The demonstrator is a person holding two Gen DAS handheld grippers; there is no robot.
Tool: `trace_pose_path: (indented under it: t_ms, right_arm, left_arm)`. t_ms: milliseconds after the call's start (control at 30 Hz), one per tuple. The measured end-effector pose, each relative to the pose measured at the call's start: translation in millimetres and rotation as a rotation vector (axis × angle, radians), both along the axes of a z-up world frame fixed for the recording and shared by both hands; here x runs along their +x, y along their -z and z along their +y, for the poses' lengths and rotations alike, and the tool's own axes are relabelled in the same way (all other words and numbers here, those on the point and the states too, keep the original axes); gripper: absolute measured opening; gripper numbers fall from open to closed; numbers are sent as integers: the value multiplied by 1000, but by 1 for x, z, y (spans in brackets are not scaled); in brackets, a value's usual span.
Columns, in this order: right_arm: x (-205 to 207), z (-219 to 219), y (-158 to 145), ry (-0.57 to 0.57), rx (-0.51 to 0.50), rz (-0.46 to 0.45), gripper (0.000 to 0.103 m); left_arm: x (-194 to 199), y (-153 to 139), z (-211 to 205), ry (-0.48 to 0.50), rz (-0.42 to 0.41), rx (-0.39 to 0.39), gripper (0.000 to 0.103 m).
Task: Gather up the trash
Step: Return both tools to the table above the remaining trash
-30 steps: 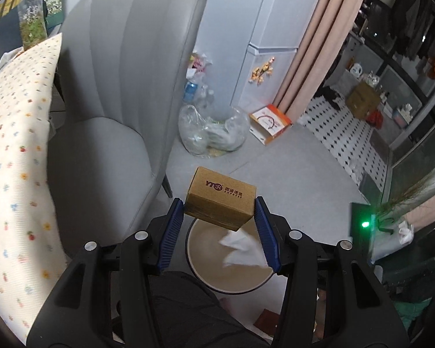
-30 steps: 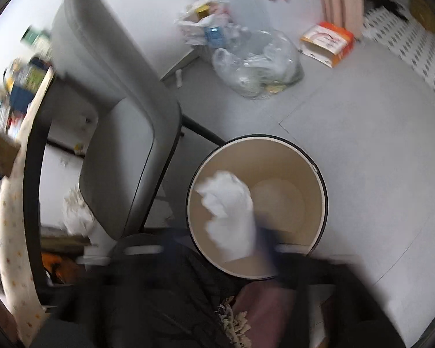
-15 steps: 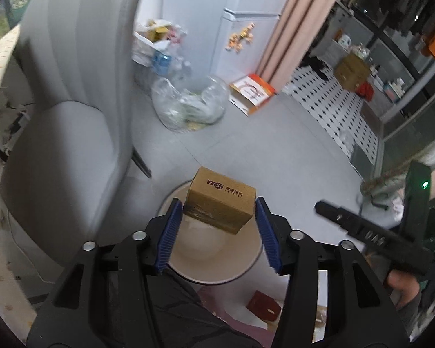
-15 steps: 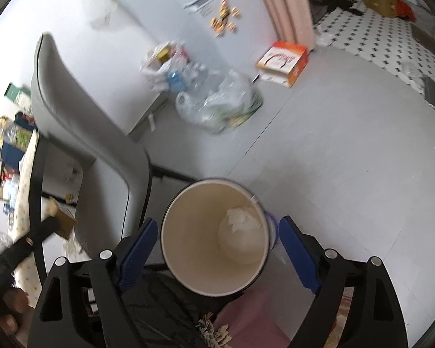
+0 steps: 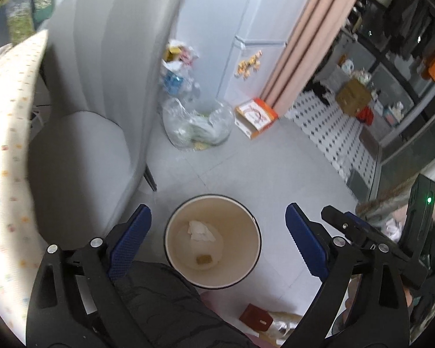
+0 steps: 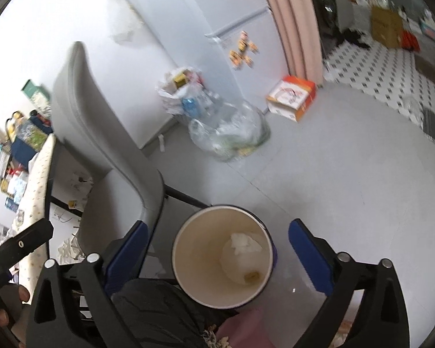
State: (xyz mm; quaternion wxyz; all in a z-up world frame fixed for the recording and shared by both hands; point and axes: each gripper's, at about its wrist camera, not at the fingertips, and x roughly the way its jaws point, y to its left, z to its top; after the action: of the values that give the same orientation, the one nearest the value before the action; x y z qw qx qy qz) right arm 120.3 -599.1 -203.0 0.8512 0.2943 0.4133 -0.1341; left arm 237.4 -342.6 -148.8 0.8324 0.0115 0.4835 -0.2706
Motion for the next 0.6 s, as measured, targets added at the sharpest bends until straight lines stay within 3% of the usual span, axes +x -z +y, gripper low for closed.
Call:
trace_pose_path:
  t_ms: [333, 600]
  right_arm:
    - [21, 74, -57, -123, -71, -106, 95]
    - [37, 148, -99, -196, -128, -162, 95]
  left_arm:
    - [-18, -53, 97, -178, -149, -77, 95]
    - [-42, -83, 186, -337, -257, -188, 97]
